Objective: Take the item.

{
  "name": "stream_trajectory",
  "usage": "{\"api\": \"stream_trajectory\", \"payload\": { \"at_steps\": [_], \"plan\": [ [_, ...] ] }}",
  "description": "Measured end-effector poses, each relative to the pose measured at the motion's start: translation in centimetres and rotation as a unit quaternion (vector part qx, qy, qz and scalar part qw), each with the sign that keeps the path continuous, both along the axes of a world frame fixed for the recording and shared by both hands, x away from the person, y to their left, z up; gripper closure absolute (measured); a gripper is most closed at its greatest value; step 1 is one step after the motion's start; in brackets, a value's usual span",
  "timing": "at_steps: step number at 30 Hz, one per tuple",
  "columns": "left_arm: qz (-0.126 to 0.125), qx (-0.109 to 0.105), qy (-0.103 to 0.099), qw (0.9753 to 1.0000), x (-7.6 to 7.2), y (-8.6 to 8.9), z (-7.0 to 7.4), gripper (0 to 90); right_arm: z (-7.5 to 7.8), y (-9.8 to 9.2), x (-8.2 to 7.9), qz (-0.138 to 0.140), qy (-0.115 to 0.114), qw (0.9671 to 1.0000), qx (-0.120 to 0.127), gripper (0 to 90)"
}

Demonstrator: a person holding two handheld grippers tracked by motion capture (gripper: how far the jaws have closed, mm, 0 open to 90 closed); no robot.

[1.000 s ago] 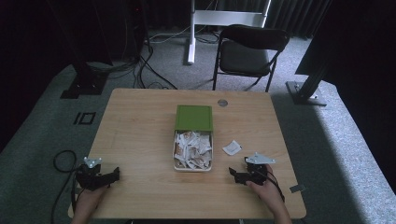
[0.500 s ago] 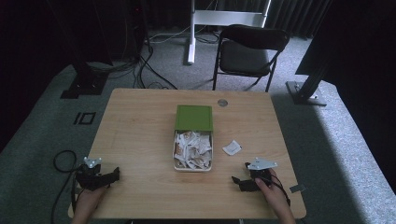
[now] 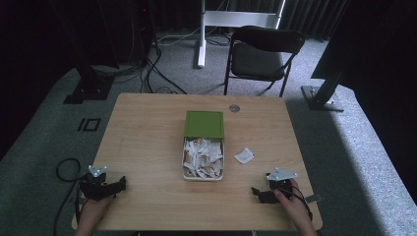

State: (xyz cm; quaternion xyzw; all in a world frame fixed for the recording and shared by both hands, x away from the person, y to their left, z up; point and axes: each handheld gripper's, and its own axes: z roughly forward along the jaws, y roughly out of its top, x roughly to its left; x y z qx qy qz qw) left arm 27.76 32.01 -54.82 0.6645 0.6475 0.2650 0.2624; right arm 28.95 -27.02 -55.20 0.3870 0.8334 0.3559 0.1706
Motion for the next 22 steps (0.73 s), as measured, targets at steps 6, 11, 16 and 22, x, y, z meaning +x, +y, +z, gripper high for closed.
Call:
{"api": "stream_trajectory", "payload": {
  "at_steps": [6, 11, 16, 22],
  "plan": [
    [0.0, 0.0, 0.0, 1.0, 0.0, 0.0, 0.0, 1.6, -0.16, -0.9, -0.18, -0.029, 0.0, 0.9996, 0.007, 12.9],
    [0.0, 0.0, 0.0, 1.0, 0.0, 0.0, 0.0, 1.6, -0.17, -0.91, -0.19, -0.034, 0.001, 0.9994, 0.008, 12.5],
    [0.0, 0.0, 0.0, 1.0, 0.0, 0.0, 0.0, 1.6, -0.18, -0.91, -0.19, -0.035, 0.002, 0.9994, 0.008, 12.4],
    [0.0, 0.0, 0.0, 1.0, 0.0, 0.0, 0.0, 1.6, -0.18, -0.91, -0.19, -0.035, 0.002, 0.9994, 0.008, 12.4]
  ]
}}
